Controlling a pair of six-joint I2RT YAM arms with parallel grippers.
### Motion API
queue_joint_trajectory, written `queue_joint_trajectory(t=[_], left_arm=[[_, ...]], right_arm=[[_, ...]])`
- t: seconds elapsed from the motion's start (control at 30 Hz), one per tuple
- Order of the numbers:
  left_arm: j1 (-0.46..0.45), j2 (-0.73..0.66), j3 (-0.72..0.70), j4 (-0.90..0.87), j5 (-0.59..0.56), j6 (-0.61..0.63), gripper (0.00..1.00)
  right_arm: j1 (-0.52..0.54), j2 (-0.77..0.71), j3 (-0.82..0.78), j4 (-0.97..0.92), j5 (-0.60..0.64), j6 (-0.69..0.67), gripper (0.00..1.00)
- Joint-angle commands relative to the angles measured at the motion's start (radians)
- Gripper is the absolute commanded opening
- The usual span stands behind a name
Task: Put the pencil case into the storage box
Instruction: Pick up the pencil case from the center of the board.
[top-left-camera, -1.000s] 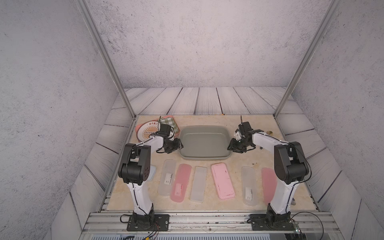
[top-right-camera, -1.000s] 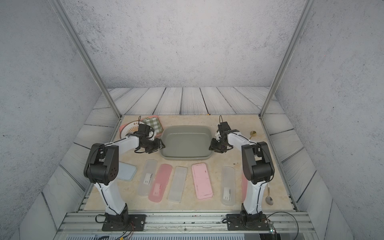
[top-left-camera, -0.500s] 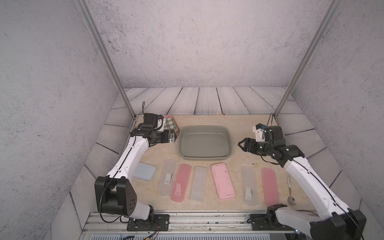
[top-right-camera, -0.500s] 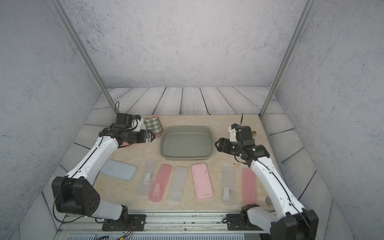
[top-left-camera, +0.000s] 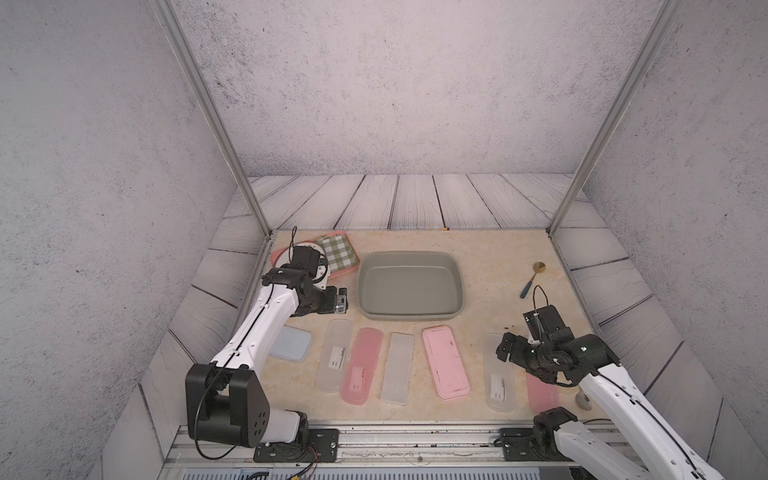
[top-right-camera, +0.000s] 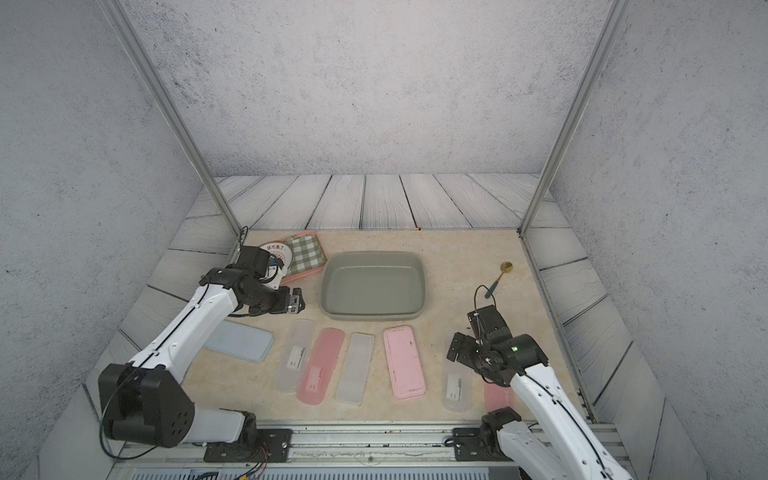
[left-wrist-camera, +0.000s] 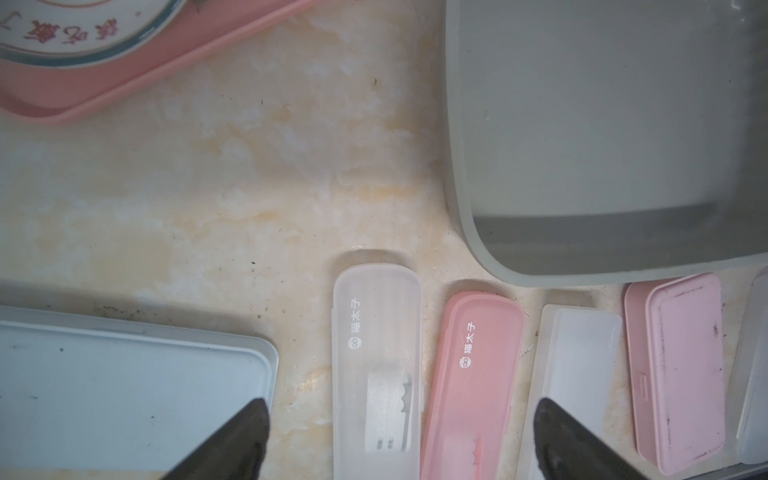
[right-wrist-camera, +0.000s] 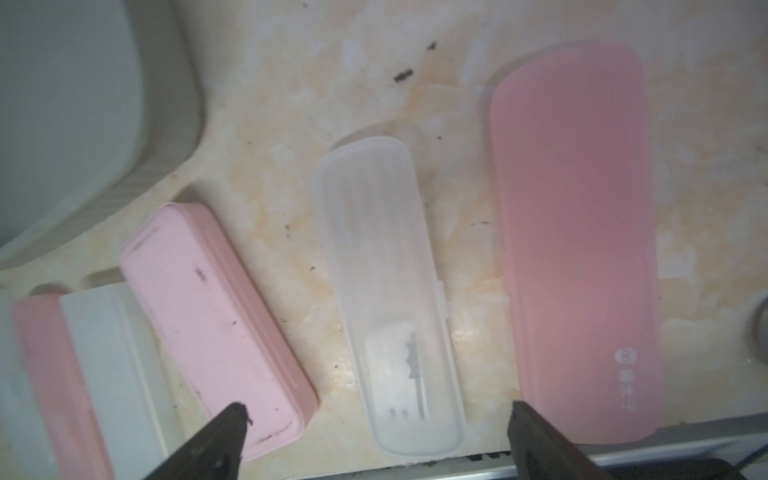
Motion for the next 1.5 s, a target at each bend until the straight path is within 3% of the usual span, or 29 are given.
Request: queue_joint_trajectory(t=[0.0, 0.13, 0.23, 0.5, 0.7, 1.3, 1.47], left_arm=[[-0.006, -0.055, -0.057, 0.051, 0.08, 0.055, 1.0], [-0.008, -0.109, -0.113, 0.053, 0.36, 0.228, 1.0], [-0.015, -0.169, -0.118, 0.023, 0.398, 0.371, 1.0], [-0.017, -0.263, -0.106, -0.09, 0.541, 0.584, 1.0], [-0.008, -0.282, -0.065, -0.167, 0.696, 0.673, 1.0], [-0.008, -0.332, -0.114, -0.117, 0.581, 0.639, 1.0], [-0.008, -0.332, -0.116, -0.113, 0.566, 0.636, 1.0]], right_arm=[[0.006, 0.04, -0.061, 0.072, -0.008, 0.036, 0.99], [0.052, 0.105, -0.088, 0.131, 0.021, 0.009, 0.99], [0.085, 0.155, -0.105, 0.13, 0.051, 0.013, 0.99], [0.167, 0.204, -0.159, 0.17, 0.063, 0.058, 0.95], [0.207, 0.259, -0.131, 0.144, 0.109, 0.063, 0.93], [0.229, 0.399, -0.097, 0.232, 0.084, 0.108, 0.94], [0.229, 0.421, -0.12, 0.286, 0.064, 0.137, 0.9]])
